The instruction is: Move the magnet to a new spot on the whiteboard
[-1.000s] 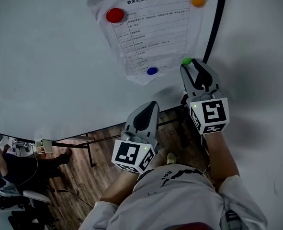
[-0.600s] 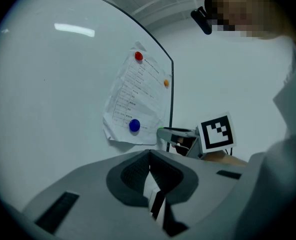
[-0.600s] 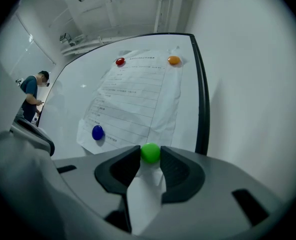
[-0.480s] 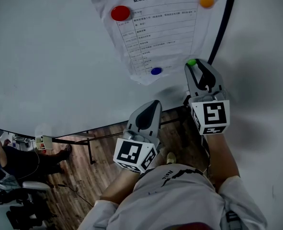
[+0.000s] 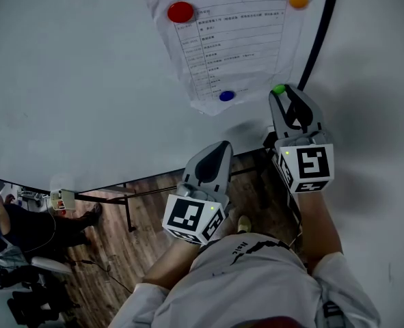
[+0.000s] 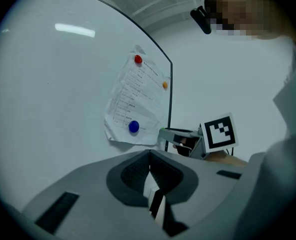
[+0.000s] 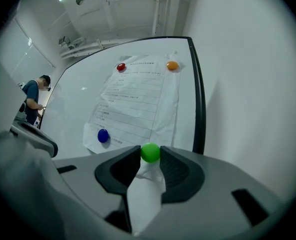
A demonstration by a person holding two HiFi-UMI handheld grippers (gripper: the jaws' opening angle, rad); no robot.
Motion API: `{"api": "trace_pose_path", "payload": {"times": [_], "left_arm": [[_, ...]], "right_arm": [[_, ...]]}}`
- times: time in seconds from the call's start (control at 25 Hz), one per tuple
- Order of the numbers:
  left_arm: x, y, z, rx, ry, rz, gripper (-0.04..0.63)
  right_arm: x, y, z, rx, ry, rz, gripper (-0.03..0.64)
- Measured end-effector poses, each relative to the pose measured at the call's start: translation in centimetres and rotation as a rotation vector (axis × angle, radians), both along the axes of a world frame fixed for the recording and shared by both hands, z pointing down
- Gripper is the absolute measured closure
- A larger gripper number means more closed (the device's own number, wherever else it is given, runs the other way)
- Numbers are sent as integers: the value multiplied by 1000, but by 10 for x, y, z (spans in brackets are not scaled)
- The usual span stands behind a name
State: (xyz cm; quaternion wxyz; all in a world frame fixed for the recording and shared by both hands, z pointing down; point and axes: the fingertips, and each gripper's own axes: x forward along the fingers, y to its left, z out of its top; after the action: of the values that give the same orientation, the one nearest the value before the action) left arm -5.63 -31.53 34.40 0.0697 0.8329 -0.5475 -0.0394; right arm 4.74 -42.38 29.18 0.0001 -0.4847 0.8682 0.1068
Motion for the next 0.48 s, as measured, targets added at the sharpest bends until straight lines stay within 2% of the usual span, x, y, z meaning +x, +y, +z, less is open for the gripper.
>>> {"api": "trace_pose_path", "payload": {"times": [0.48], "left_arm": [[-3, 27, -5, 10, 0, 46, 584]], "right_arm": [[-1, 38, 2, -16, 10, 26, 488]]}}
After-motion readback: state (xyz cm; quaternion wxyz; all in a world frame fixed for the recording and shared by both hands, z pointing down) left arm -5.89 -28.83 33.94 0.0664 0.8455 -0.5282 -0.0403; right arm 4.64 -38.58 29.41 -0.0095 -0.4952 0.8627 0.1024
